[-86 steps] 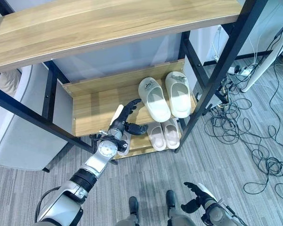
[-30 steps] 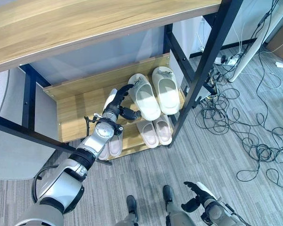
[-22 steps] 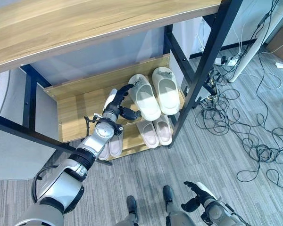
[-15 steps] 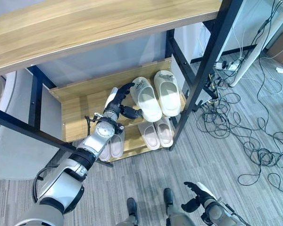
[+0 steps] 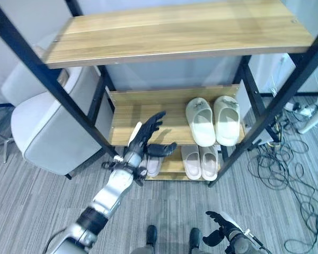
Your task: Arrange the slippers neatly on the shoe rack.
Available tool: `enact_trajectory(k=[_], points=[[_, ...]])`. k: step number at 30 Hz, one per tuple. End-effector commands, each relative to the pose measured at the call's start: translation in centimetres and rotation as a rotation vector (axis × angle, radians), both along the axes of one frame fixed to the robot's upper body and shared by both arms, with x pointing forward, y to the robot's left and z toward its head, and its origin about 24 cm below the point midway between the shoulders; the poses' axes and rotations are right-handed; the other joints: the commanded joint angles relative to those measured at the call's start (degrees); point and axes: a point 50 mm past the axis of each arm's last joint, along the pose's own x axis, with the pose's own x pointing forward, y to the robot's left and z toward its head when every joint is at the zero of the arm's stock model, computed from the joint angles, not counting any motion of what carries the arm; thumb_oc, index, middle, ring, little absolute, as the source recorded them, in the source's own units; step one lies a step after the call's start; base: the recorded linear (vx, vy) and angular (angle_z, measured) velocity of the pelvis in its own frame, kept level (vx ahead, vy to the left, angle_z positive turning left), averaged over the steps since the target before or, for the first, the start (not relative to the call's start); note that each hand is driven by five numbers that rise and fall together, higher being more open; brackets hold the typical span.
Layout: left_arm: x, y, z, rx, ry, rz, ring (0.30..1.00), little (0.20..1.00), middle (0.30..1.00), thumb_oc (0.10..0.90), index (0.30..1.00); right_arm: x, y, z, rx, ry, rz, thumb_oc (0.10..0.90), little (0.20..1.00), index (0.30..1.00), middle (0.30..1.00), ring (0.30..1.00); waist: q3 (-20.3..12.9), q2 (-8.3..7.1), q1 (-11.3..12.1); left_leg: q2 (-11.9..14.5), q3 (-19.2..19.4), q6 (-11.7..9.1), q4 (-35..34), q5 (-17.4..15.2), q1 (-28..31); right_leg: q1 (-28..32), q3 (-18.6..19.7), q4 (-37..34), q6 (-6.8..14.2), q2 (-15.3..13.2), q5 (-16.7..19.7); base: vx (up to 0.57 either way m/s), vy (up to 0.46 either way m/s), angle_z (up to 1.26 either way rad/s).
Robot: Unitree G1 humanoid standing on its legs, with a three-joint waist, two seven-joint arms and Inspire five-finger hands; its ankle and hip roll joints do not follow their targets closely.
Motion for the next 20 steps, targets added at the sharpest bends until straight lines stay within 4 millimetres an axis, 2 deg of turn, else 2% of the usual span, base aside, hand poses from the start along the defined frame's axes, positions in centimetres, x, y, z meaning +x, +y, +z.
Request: enact_trajectory(k=[1, 3, 4, 5, 6, 7, 13, 14, 15, 16, 17, 18, 19, 20], points=[[1.3, 1.1, 3.5, -0.033, -0.171, -0.027, 0.900, 0.900, 0.900, 0.800, 0.900, -1.5, -0.1, -0.5, 0.017, -0.001, -0.067, 0.800, 0.900, 0.900, 0.900, 0.900, -4.56, -3.47, 0.67, -4.08, 1.93, -0.25, -0.29, -1.16, -2.72, -1.31, -4.26, 0.31, 5.18, -3.91, -2.59, -0.03, 0.015, 0.38], [-0.8, 3.0, 0.7, -0.054, -0.059, 0.018, 0.900, 0.900, 0.900, 0.800, 0.900, -1.9, -0.2, -0.8, 0.013, 0.017, -0.079, 0.800, 0.900, 0.900, 0.900, 0.900, -4.78, -3.72, 2.17, -4.28, 1.17, -0.25, -0.29, -1.03, -2.58, -0.74, -5.40, 0.31, 5.17, -4.11, -2.56, -0.03, 0.033, 0.37], [-2.8, 4.4, -1.4, -0.049, 0.040, 0.033, 0.900, 0.900, 0.900, 0.800, 0.900, -2.3, -0.5, -1.0, 0.006, 0.034, -0.095, 0.800, 0.900, 0.900, 0.900, 0.900, -5.03, -4.00, 3.37, -4.39, 0.70, -0.19, -0.29, -0.97, -2.36, -0.05, -6.17, 0.31, 5.11, -4.16, -2.64, -0.01, 0.044, 0.32], [-3.9, 5.2, -2.3, -0.028, 0.083, 0.033, 0.900, 0.900, 0.900, 0.800, 0.900, -2.7, -0.6, -1.1, 0.007, 0.047, -0.101, 0.800, 0.900, 0.900, 0.900, 0.900, -5.30, -4.15, 3.77, -4.43, 0.46, -0.15, -0.29, -0.98, -2.15, 0.31, -6.53, 0.31, 5.10, -4.19, -2.69, 0.00, 0.026, 0.24], [-4.0, 5.3, -2.4, -0.028, 0.085, 0.034, 0.900, 0.900, 0.900, 0.800, 0.900, -2.8, -0.6, -1.1, 0.008, 0.049, -0.100, 0.800, 0.900, 0.900, 0.900, 0.900, -5.37, -4.19, 3.67, -4.45, 0.41, -0.15, -0.29, -0.99, -2.12, 0.36, -6.58, 0.31, 5.11, -4.20, -2.72, 0.00, 0.039, 0.31], [-5.9, 6.8, -4.5, 0.005, 0.187, 0.060, 0.900, 0.900, 0.900, 0.800, 0.900, -3.2, -1.0, -1.3, 0.003, 0.063, -0.111, 0.800, 0.900, 0.900, 0.900, 0.900, -5.54, -4.48, 4.50, -4.52, 0.13, -0.16, -0.29, -0.93, -1.62, 1.41, -7.45, 0.31, 5.06, -4.30, -2.88, 0.00, 0.040, 0.29], [-11.4, 11.3, -10.9, 0.198, 0.508, 0.204, 0.900, 0.900, 0.900, 0.800, 0.900, -4.0, -1.8, -1.5, -0.002, 0.090, -0.149, 0.800, 0.900, 0.900, 0.900, 0.900, -6.64, -5.78, 6.33, -4.99, -1.30, -0.26, -0.29, -1.06, -0.40, 3.98, -10.56, 0.31, 4.90, -4.39, -3.68, 0.02, 0.038, 0.30], [-12.2, 11.7, -12.1, 0.232, 0.564, 0.228, 0.900, 0.900, 0.900, 0.800, 0.900, -4.2, -1.8, -1.6, -0.007, 0.099, -0.155, 0.800, 0.900, 0.900, 0.900, 0.900, -6.75, -5.97, 6.43, -5.05, -1.49, -0.26, -0.29, -1.07, -0.24, 4.17, -10.69, 0.31, 4.88, -4.40, -3.71, 0.00, 0.041, 0.22], [-12.1, 11.7, -12.1, 0.232, 0.562, 0.228, 0.900, 0.900, 0.900, 0.800, 0.900, -4.1, -1.8, -1.6, -0.007, 0.098, -0.156, 0.800, 0.900, 0.900, 0.900, 0.900, -6.80, -5.96, 6.35, -5.13, -1.56, -0.19, -0.29, -0.83, -0.47, 3.99, -10.78, 0.31, 4.91, -4.47, -3.53, 0.00, 0.051, 0.18], [-14.1, 12.7, -14.6, 0.298, 0.705, 0.292, 0.900, 0.900, 0.900, 0.800, 0.900, -4.1, -1.7, -1.7, -0.005, 0.101, -0.168, 0.800, 0.900, 0.900, 0.900, 0.900, -6.86, -6.34, 6.47, -4.99, -1.43, -0.18, -0.29, -1.08, 0.12, 4.49, -10.63, 0.31, 4.77, -4.31, -3.86, 0.01, 0.052, 0.03], [-15.0, 12.9, -15.7, 0.314, 0.767, 0.310, 0.900, 0.900, 0.900, 0.800, 0.900, -4.2, -1.8, -1.8, -0.011, 0.108, -0.174, 0.800, 0.900, 0.900, 0.900, 0.900, -6.97, -6.48, 6.44, -4.96, -1.32, -0.12, -0.29, -1.10, 0.28, 4.58, -10.62, 0.31, 4.75, -4.29, -3.87, 0.01, 0.052, 0.01], [-14.9, 12.8, -15.7, 0.314, 0.765, 0.310, 0.900, 0.900, 0.900, 0.800, 0.900, -4.2, -1.8, -1.8, -0.012, 0.107, -0.175, 0.800, 0.900, 0.900, 0.900, 0.900, -7.07, -6.47, 6.35, -5.05, -1.41, -0.04, -0.29, -0.85, -0.02, 4.33, -10.73, 0.31, 4.78, -4.37, -3.69, 0.01, 0.075, -0.01], [-17.7, 12.9, -18.3, 0.322, 0.938, 0.380, 0.900, 0.900, 0.900, 0.800, 0.900, -4.5, -1.9, -2.1, -0.032, 0.131, -0.185, 0.800, 0.900, 0.900, 0.900, 0.900, -7.52, -6.82, 6.18, -5.01, -0.98, 0.10, -0.29, -1.01, 0.45, 4.69, -10.47, 0.31, 4.82, -4.46, -3.67, 0.01, 0.078, -0.01], [-18.4, 12.9, -18.8, 0.325, 0.978, 0.397, 0.900, 0.900, 0.900, 0.800, 0.900, -4.6, -1.9, -2.2, -0.040, 0.136, -0.187, 0.800, 0.900, 0.900, 0.900, 0.900, -7.74, -6.92, 6.06, -5.02, -0.89, 0.15, -0.29, -1.08, 0.56, 4.76, -10.43, 0.31, 4.84, -4.50, -3.66, 0.03, 0.108, -0.02]])
